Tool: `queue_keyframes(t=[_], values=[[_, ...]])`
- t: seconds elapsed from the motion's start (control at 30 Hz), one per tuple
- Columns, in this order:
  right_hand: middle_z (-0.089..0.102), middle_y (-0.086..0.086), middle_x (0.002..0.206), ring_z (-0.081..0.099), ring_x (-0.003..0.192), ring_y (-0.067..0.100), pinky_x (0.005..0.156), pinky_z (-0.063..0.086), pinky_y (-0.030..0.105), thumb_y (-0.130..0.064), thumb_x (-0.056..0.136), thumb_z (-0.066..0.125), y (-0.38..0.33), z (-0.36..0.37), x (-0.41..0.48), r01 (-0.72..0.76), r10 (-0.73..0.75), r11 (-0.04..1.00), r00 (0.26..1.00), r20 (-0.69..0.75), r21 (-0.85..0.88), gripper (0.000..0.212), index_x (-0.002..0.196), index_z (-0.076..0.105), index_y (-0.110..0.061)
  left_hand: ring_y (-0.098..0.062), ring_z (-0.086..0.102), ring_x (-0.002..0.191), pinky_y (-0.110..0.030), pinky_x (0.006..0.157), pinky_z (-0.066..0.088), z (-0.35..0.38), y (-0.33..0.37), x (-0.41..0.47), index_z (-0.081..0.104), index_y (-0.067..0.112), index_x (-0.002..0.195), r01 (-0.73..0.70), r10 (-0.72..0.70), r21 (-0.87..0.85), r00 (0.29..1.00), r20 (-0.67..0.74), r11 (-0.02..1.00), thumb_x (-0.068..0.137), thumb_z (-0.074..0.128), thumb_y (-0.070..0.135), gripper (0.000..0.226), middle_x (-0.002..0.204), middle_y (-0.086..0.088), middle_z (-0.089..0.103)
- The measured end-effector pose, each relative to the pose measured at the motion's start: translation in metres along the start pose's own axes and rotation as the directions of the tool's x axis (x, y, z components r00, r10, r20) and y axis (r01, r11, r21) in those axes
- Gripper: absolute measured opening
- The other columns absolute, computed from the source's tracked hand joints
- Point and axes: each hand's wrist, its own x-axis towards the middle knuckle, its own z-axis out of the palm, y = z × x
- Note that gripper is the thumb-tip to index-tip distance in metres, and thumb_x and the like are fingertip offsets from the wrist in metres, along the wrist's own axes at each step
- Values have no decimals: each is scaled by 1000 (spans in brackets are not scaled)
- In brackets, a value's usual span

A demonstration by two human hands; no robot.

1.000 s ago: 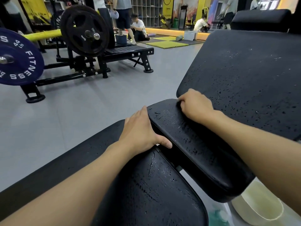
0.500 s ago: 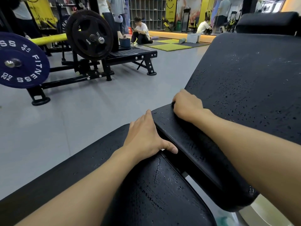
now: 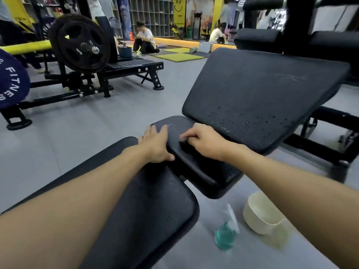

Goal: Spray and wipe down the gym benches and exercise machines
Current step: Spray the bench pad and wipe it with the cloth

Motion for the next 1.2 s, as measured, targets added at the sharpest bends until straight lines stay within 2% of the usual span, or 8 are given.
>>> queue_keyframes(t=[0.07, 0.2, 0.3, 0.4, 0.53, 0.77, 1.03, 1.2], values=[[53, -10, 93, 56, 97, 11, 80, 33, 8, -5, 96, 50, 20, -22, -31, -132, 137, 990, 983, -120, 49, 32, 111, 75, -17, -26, -4, 155, -50, 124, 4, 1, 38, -11, 6, 15, 160, -156, 152, 55, 986, 68, 986, 87, 62, 17, 91, 167, -10, 4], [58, 0, 84, 54, 71, 13, 57, 42, 22, -4, 94, 46, 47, -49, -99, -308, 331, 943, 905, -266, 127, 36, 94, 74, -26, -31, 38, 131, -37, 103, 35, 25, 128, -51, 42, 13, 140, -459, 454, -118, 889, -62, 881, 88, 52, 9, 53, 137, -10, 46], [52, 11, 53, 43, 37, 17, 36, 36, 23, 1, 92, 41, 65, -59, -149, -387, 441, 888, 870, -221, 249, 35, 74, 66, -15, -28, 45, 112, -38, 91, 42, 61, 177, -72, 49, 8, 122, -502, 473, -335, 865, -170, 798, 88, 47, -3, 35, 121, -10, 48], [50, 0, 45, 37, 29, 9, 30, 30, 19, 0, 95, 43, 90, -50, -192, -529, 582, 802, 796, -163, 278, 32, 80, 68, -12, -29, 53, 104, -39, 82, 45, 117, 204, -85, 52, 12, 118, -407, 419, -476, 904, -86, 780, 88, 46, -4, 34, 115, -9, 57], [61, 14, 61, 51, 48, 26, 45, 41, 29, -3, 95, 43, 120, -13, -213, -636, 709, 677, 699, -93, 370, 33, 98, 73, -15, -33, 59, 107, -38, 87, 50, 204, 196, -75, 50, 12, 117, 19, 79, -622, 988, 129, 783, 89, 52, 5, 29, 118, -13, 61], [49, -3, 33, 43, 29, 21, 40, 43, 27, -4, 96, 38, 167, 64, -222, -701, 731, 610, 678, 80, 370, 35, 103, 71, -15, -34, 49, 130, -38, 104, 44, 321, 162, -41, 34, 3, 138, 490, -279, -467, 848, 450, 736, 82, 75, 51, 84, 141, -16, 48], [53, 10, 44, 43, 32, 23, 40, 43, 27, -8, 98, 35, 197, 69, -233, -763, 788, 519, 601, 129, 387, 34, 109, 64, -21, -36, 57, 95, -40, 75, 43, 332, 177, -40, 35, 9, 108, 290, -212, -441, 953, 218, 850, 104, 42, 21, 14, 114, -21, 60], [66, 8, 88, 57, 63, 21, 58, 47, 28, -10, 101, 38, 164, 20, -244, -835, 830, 443, 519, 202, 326, 36, 129, 55, -25, -38, 61, 106, -39, 81, 47, 242, 211, -61, 36, 2, 122, 185, -74, -311, 938, 338, 932, 100, 41, 10, 24, 118, -21, 60]])
